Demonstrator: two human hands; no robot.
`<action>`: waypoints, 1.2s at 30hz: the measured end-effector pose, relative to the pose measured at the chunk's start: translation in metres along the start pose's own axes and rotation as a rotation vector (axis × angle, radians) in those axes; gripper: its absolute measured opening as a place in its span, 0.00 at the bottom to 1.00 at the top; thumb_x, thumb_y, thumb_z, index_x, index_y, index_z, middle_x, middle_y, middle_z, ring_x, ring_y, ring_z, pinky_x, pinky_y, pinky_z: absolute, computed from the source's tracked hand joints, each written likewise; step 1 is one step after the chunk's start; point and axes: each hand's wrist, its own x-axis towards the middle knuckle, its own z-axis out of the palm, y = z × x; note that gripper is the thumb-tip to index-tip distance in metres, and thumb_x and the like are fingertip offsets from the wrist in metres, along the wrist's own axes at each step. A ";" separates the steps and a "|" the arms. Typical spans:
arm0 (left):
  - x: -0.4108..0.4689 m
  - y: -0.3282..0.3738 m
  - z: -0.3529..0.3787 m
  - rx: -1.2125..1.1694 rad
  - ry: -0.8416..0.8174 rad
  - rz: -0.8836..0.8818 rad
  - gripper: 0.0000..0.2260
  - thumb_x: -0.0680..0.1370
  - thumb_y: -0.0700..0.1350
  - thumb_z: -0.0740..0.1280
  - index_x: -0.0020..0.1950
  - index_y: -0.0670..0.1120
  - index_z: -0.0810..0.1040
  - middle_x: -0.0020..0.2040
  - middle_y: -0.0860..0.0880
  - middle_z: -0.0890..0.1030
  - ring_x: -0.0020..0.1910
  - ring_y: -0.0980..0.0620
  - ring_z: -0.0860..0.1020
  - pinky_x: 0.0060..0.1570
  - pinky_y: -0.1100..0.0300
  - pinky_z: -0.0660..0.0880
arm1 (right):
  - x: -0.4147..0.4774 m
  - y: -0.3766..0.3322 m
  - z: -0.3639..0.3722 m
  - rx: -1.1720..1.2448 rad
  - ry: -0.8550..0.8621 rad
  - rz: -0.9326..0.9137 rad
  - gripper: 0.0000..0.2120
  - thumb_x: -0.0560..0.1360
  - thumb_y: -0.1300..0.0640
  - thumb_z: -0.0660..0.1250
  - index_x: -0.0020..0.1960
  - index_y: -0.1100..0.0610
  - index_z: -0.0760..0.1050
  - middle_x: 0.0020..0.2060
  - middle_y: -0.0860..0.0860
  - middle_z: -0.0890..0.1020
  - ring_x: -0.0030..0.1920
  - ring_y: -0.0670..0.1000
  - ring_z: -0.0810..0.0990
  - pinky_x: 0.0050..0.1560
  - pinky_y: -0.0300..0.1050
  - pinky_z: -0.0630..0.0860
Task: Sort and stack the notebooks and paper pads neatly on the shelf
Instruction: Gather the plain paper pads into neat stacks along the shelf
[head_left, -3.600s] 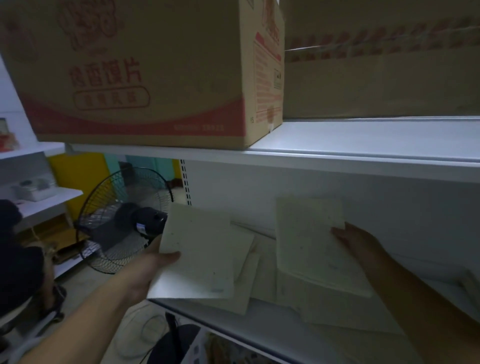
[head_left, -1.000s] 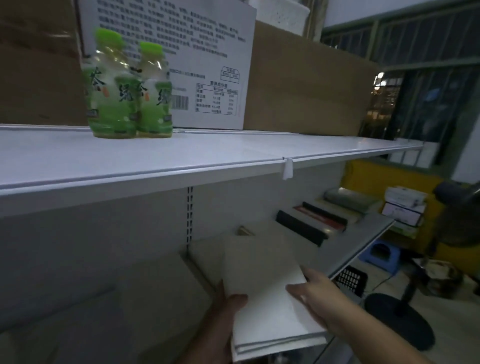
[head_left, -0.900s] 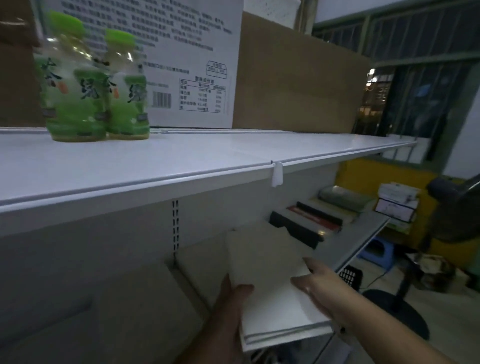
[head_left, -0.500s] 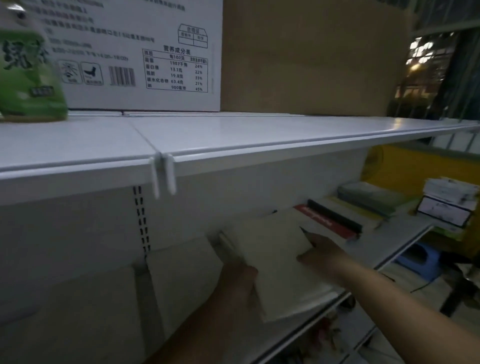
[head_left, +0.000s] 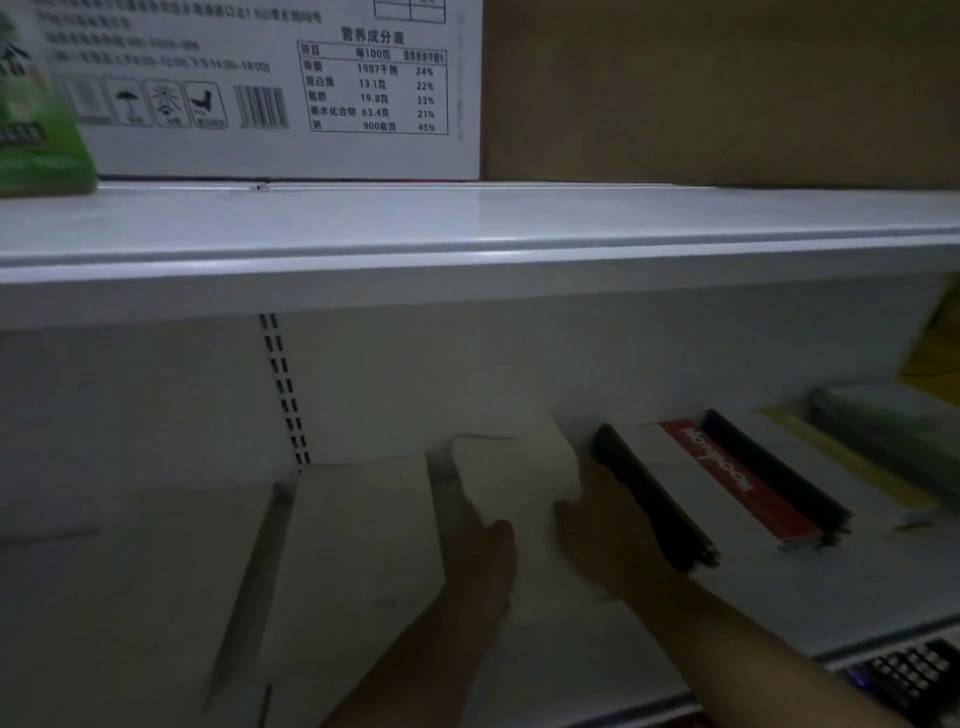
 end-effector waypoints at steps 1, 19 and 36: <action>0.005 -0.005 0.002 -0.014 0.013 0.022 0.29 0.74 0.46 0.62 0.75 0.48 0.60 0.67 0.40 0.72 0.63 0.39 0.73 0.63 0.43 0.71 | 0.000 0.003 0.005 -0.026 0.004 -0.031 0.31 0.79 0.51 0.57 0.77 0.55 0.46 0.74 0.56 0.59 0.71 0.55 0.64 0.70 0.49 0.64; -0.030 0.056 -0.053 0.422 -0.227 0.214 0.29 0.78 0.41 0.61 0.77 0.45 0.54 0.70 0.44 0.68 0.64 0.46 0.73 0.53 0.67 0.74 | -0.008 -0.032 -0.009 -0.834 -0.234 -0.092 0.13 0.79 0.50 0.53 0.37 0.52 0.64 0.50 0.53 0.74 0.65 0.55 0.70 0.69 0.61 0.58; -0.172 -0.002 -0.594 1.372 0.300 0.154 0.26 0.82 0.54 0.52 0.78 0.48 0.52 0.78 0.45 0.50 0.77 0.46 0.48 0.74 0.53 0.52 | -0.227 -0.392 0.179 -0.470 -0.490 -0.853 0.31 0.79 0.46 0.57 0.77 0.50 0.48 0.77 0.54 0.50 0.76 0.55 0.51 0.75 0.50 0.54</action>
